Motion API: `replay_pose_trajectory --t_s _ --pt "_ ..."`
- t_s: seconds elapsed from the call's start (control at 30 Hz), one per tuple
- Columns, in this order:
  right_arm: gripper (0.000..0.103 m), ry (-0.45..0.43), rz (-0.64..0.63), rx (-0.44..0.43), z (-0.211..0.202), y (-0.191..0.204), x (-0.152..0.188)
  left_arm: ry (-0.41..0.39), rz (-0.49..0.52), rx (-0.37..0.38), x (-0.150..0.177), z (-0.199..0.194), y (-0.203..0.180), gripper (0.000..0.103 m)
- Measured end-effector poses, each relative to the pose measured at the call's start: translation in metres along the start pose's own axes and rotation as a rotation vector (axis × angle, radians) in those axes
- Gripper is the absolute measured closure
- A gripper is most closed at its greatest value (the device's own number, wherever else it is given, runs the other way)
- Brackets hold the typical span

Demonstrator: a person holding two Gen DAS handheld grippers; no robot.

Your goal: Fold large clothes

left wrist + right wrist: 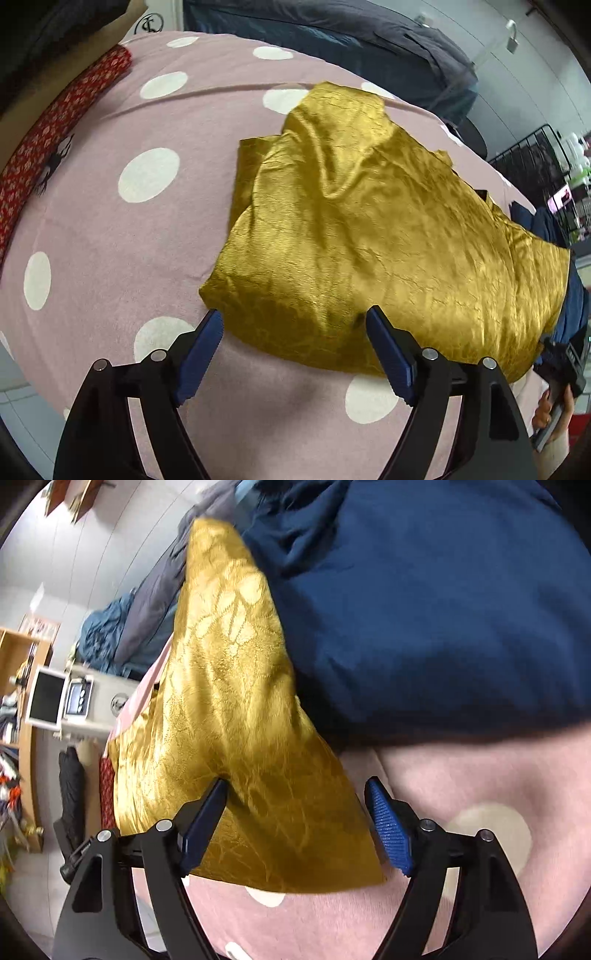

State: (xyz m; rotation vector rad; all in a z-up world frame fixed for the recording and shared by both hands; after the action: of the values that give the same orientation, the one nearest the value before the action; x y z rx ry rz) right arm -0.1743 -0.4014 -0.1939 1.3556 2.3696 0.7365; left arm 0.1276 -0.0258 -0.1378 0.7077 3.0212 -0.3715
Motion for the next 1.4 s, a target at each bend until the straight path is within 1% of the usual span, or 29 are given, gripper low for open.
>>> replay_pose_trajectory --t_s 0.1,0.13,0.17,0.27,0.33,0.37,0.43,0.6,0.87,1.0,1.07,1.13,1.17,1.2,1.3,1.4 --pt "0.022 0.054 -0.009 -0.040 0.014 -0.002 -0.005 -0.006 0.061 -0.048 0.001 -0.005 -0.012 0.025" --pt "0.019 0.067 -0.014 -0.045 0.018 -0.003 -0.007 -0.009 0.088 -0.073 0.001 -0.007 -0.017 0.025" --pt "0.018 0.074 -0.017 -0.042 0.021 -0.004 -0.008 -0.012 0.111 -0.092 0.001 -0.008 -0.020 0.024" --pt "0.017 0.099 -0.043 -0.043 0.036 0.001 -0.009 -0.024 0.217 -0.186 0.001 -0.014 -0.039 0.021" --pt "0.014 0.099 -0.057 -0.033 0.044 0.007 -0.009 -0.033 0.269 -0.221 0.003 -0.019 -0.048 0.019" --pt "0.011 0.093 -0.072 -0.020 0.047 0.011 -0.008 -0.035 0.284 -0.228 0.005 -0.020 -0.050 0.018" --pt "0.008 0.087 -0.102 0.014 0.055 0.023 -0.011 -0.036 0.313 -0.242 0.006 -0.019 -0.057 0.017" --pt "0.006 0.086 -0.153 0.118 0.069 0.040 -0.010 -0.021 0.348 -0.245 0.010 -0.009 -0.071 0.017" --pt "0.006 0.067 -0.117 0.135 0.074 0.044 -0.002 0.002 0.360 -0.240 0.008 0.003 -0.066 0.016" --pt "0.006 0.068 -0.098 0.149 0.079 0.047 0.004 0.009 0.368 -0.224 -0.004 0.007 -0.056 0.016" --pt "0.006 0.070 -0.088 0.155 0.078 0.046 0.008 0.013 0.358 -0.207 -0.012 0.009 -0.049 0.014" --pt "0.006 0.073 -0.077 0.163 0.079 0.049 0.011 0.042 0.323 -0.158 -0.027 0.017 -0.035 0.014" --pt "0.006 0.076 -0.073 0.169 0.078 0.050 0.012 0.049 0.310 -0.141 -0.031 0.020 -0.032 0.013" --pt "0.006 0.078 -0.070 0.175 0.071 0.044 0.011 0.054 0.292 -0.112 -0.039 0.023 -0.026 0.012" --pt "0.006 0.083 -0.059 0.193 0.072 0.045 0.009 0.072 0.247 -0.048 -0.060 0.036 -0.012 0.009" --pt "0.006 0.086 -0.043 0.208 0.072 0.038 0.006 0.121 0.167 0.059 -0.075 0.052 0.002 0.007"
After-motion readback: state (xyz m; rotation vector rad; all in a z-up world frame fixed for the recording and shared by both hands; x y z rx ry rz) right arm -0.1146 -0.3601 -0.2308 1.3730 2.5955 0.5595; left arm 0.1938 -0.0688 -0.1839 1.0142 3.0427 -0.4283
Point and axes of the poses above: each gripper's, at about its wrist camera, not at the fingertips, and z roughly the way its jaws point, y to its left, x to its underside, the point moved 7 cm from there along z, roughly the way its jaws point, and after that the axes turned 10 degrees about y, right-handed, at the moved point
